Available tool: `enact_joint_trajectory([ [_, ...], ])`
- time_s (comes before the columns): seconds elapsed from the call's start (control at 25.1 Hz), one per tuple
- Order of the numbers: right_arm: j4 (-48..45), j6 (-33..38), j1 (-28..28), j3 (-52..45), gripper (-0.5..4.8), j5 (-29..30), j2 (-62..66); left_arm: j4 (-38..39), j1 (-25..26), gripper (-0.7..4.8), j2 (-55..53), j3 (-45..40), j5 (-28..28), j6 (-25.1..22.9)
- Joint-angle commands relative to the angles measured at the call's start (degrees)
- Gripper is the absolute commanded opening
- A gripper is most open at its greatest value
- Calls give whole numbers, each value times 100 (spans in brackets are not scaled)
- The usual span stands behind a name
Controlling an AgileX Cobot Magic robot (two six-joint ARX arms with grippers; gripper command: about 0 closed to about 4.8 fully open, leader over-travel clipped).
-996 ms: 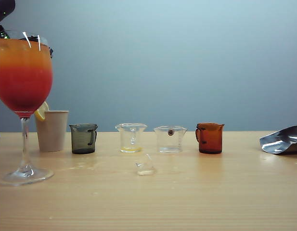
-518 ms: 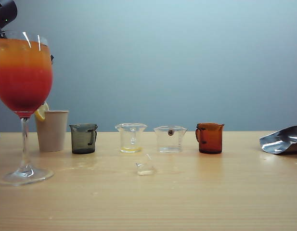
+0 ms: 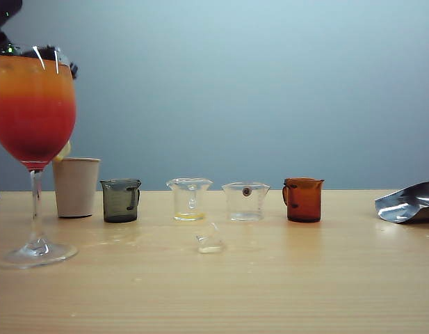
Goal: Pick up the lemon slice from the paper cup on the left and carefully insert it into the rim of the goblet.
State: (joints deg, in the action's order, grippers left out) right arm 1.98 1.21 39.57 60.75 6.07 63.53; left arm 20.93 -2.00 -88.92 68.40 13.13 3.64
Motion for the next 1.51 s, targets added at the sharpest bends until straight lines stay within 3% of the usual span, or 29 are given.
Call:
enact_joint_trajectory([
  [0.04, -98, 4, 2, 26, -6, 4, -61, -61, -2, -6, 142, 164, 127, -20],
  [0.2, -98, 4, 2, 26, -6, 4, -87, 96, -9, -6, 304, 396, 184, 4],
  [0.36, -85, 7, 4, 26, -6, 7, -144, 868, -7, -6, 675, 726, 280, 2],
  [0.84, 114, 9, 11, 26, -6, 173, -391, 2677, -4, -6, 2953, 756, 614, 44],
  [1.08, 210, 98, 13, 26, -6, 457, -391, 3775, -4, -6, 3397, 756, 1233, -111],
  [1.23, 203, 96, 11, 26, -6, 457, -391, 4603, -7, -6, 3456, 756, 1458, -1241],
  [1.39, 162, 94, 11, 26, -6, 457, -389, 4671, -9, -6, 3499, 756, 1635, -2581],
  [1.51, 70, 92, 9, 26, -6, 455, -387, 4586, -7, -6, 3432, 754, 1867, -2876],
])
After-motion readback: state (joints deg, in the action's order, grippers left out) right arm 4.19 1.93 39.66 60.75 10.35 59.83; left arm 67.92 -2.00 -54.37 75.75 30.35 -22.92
